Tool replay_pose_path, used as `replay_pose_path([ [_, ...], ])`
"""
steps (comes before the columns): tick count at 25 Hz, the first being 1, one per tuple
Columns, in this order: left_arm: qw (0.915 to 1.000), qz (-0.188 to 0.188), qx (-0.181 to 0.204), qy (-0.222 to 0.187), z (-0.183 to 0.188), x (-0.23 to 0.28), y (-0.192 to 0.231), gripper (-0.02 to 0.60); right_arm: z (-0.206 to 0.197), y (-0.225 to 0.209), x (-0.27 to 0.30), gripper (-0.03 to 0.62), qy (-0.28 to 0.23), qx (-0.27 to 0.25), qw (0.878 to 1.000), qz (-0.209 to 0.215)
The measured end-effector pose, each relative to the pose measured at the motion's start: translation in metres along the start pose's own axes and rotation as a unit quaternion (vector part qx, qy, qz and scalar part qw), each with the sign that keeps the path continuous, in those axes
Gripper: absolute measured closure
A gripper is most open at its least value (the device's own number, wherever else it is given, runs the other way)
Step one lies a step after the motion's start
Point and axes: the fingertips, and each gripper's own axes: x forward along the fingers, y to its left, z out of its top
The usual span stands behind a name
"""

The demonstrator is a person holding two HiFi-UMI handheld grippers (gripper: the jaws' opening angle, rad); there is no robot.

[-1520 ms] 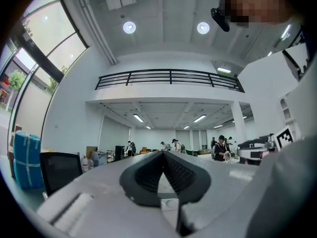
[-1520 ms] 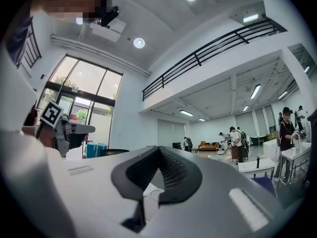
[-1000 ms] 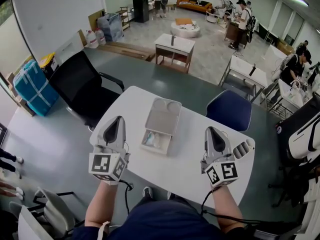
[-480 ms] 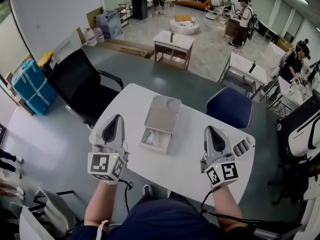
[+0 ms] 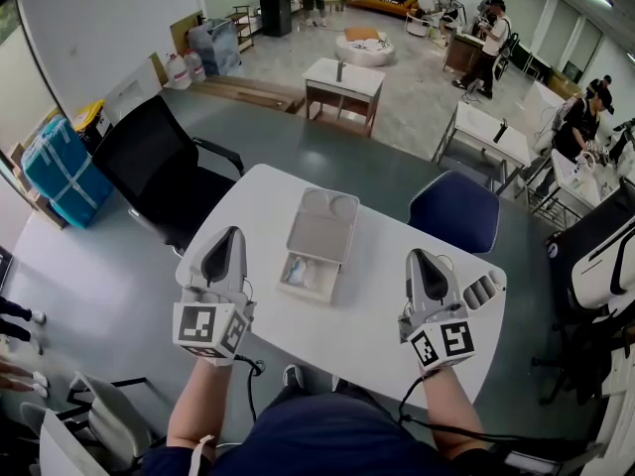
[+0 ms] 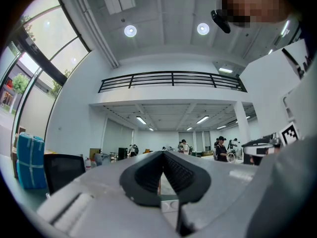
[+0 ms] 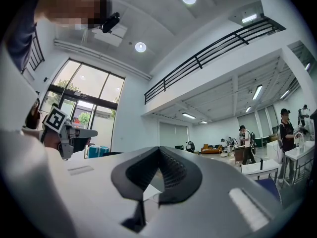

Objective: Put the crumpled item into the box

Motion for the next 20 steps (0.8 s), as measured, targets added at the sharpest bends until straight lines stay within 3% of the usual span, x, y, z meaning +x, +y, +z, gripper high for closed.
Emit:
replay_pose_path([
  [20,1.0000,-0.008,-0.002,0.006,-0.007,0.016,0.004,0.580,-0.007,-0.004,0.012,0.592,0.004,0.000,1.000,-0.004],
])
